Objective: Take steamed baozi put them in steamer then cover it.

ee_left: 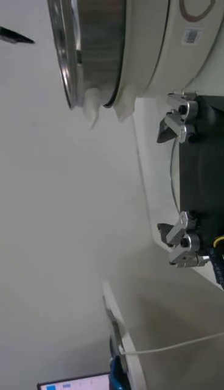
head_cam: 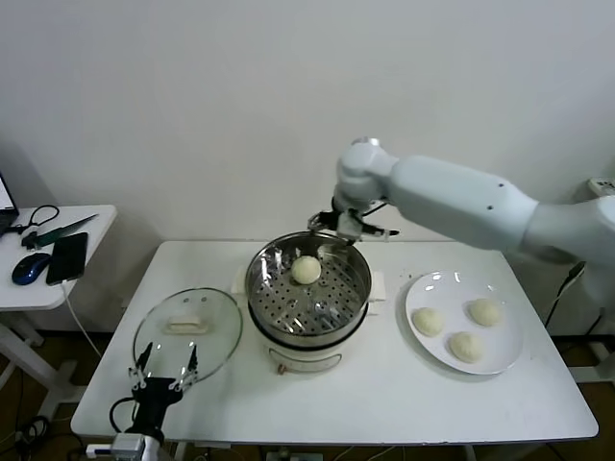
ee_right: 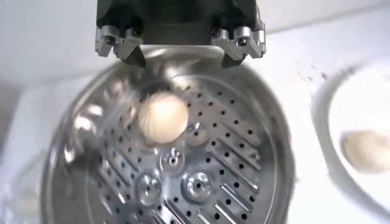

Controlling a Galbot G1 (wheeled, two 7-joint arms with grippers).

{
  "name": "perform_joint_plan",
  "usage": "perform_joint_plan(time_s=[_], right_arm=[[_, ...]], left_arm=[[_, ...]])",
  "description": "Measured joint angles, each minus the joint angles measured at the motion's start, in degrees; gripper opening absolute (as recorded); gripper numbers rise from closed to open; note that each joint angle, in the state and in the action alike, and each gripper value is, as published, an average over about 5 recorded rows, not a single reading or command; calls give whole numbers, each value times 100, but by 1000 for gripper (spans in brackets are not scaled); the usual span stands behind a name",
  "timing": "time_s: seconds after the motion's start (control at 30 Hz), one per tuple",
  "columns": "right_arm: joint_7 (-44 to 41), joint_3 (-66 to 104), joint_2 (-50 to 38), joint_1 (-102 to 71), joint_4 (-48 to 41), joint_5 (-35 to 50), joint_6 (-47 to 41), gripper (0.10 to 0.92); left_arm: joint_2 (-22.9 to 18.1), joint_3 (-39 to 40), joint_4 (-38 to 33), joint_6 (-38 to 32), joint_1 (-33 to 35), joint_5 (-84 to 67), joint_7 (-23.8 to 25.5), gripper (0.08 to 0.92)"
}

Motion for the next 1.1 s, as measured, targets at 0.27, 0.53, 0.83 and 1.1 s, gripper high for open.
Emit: perform_joint_plan(time_s=[0.27,0.53,0.83,1.1], right_arm=[[-48,-526,-1180,161,270,1586,-1318,823],[-94,-139,-1928,-815,219,1957,-2000,823],[-147,735,-2102,-2179,-171,1594,-2222,823],[-148,1443,-1861,-3003,-726,1246,-2248,823]], left_arm=[[32,-20,-23,-19,64,-1,0,823],[24,-48,-51,25,50,20,2,823],[-17,-54,-27,52,11,64,1,823],[-28,-89,6,47,50,82,-3,823]])
